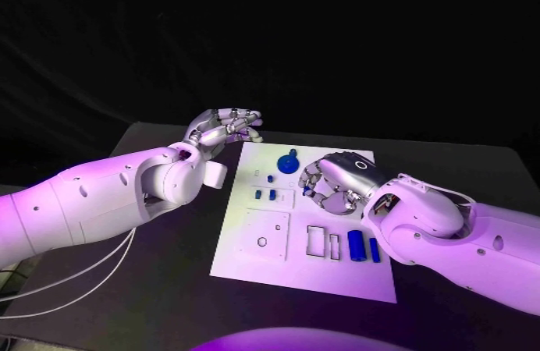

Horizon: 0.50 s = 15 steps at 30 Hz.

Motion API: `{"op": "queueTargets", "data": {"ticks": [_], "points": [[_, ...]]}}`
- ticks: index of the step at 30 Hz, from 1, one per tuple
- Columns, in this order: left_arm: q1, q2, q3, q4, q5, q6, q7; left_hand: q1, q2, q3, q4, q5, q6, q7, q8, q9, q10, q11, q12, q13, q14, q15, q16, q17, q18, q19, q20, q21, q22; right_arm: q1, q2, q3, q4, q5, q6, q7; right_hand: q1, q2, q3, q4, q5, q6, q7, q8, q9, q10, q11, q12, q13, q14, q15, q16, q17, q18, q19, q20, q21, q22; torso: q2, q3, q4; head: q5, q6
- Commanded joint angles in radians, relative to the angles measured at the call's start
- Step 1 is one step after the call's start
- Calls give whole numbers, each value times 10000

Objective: Assemble the parts on the task board

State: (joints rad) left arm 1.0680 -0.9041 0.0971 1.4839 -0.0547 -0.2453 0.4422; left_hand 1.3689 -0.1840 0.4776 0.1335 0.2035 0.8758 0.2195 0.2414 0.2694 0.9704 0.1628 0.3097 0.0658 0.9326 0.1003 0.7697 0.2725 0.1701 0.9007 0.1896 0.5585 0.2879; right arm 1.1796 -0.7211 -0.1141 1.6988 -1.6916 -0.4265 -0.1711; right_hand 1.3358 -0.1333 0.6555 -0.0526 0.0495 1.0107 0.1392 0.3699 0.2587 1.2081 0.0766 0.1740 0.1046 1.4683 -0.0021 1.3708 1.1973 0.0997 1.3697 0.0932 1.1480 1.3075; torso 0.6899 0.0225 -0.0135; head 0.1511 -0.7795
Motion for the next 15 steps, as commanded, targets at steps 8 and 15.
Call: {"op": "queueTargets", "data": {"ticks": [8, 15], "points": [[3, 233, 3, -22, 25, -144, 74, 105, -5, -15, -52, 30, -45, 25, -22, -12, -61, -20, -23, 13, -69, -8, -58, -11, 92, -25, 64, -58, -17, -672, 874, -49, -585, -6, -160, 492, -18, 85, 26, -53, 52, 56, 22, 21, 13, 126, -77, 0, 15, 266, -78, 54, 5, -73, 0, 2, -59, 80, 16, -9, -25, 728, -283], [4, 380, -6, -52, 14, -186, 58, 101, -7, -18, -54, 28, -44, 26, -19, -11, -62, -19, -20, 14, -78, -4, -61, -13, 90, -31, 68, -66, -21, -951, 1208, -106, -898, -123, -105, 575, -24, 86, 25, -54, 48, 51, 25, 19, 14, 124, -74, -4, 15, 265, -77, 53, 3, -68, -11, 1, -84, 67, 5, 4, 10, 967, -414]]}}
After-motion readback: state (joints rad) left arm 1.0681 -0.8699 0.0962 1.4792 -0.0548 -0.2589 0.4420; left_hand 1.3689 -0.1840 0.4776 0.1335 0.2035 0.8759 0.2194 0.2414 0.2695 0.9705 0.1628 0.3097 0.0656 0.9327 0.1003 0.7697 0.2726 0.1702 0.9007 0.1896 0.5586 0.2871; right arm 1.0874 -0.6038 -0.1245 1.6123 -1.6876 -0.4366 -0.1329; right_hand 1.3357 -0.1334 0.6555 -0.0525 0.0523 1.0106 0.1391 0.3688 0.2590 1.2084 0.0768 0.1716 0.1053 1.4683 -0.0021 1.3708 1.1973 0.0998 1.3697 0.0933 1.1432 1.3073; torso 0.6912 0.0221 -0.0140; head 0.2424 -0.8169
